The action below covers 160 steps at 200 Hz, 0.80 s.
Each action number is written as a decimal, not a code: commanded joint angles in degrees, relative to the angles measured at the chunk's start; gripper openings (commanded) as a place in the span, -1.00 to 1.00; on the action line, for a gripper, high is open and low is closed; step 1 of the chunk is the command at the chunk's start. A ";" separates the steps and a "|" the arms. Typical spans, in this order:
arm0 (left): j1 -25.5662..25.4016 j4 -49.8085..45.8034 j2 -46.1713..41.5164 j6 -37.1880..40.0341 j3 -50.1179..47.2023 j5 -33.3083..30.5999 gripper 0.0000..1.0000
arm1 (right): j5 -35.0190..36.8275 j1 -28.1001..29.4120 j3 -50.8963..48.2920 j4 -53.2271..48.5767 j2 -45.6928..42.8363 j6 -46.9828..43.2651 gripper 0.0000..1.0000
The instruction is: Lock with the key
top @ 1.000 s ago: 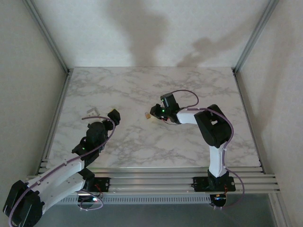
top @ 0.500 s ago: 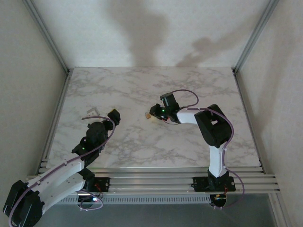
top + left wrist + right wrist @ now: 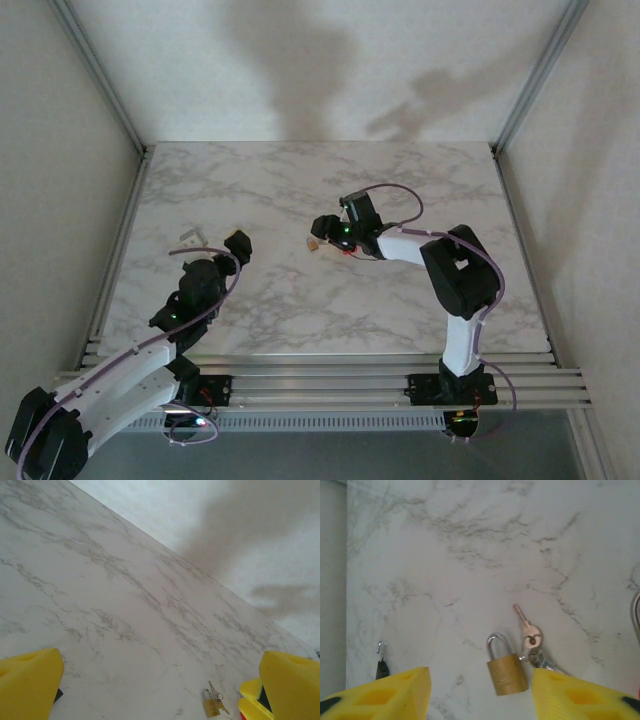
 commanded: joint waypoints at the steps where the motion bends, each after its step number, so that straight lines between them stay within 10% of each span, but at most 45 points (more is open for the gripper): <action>1: -0.06 -0.54 -0.97 -1.07 -0.98 -2.96 0.99 | 2.65 1.68 0.68 -5.49 -3.49 -3.71 0.20; 51: 0.04 -1.71 -0.78 -1.93 -0.79 -5.42 0.99 | 11.04 7.63 2.64 -13.51 -6.99 -5.66 0.97; 160: 1.23 -8.39 -4.19 -6.07 -0.21 -12.34 0.99 | 18.14 20.23 13.64 -27.31 -4.56 2.79 0.98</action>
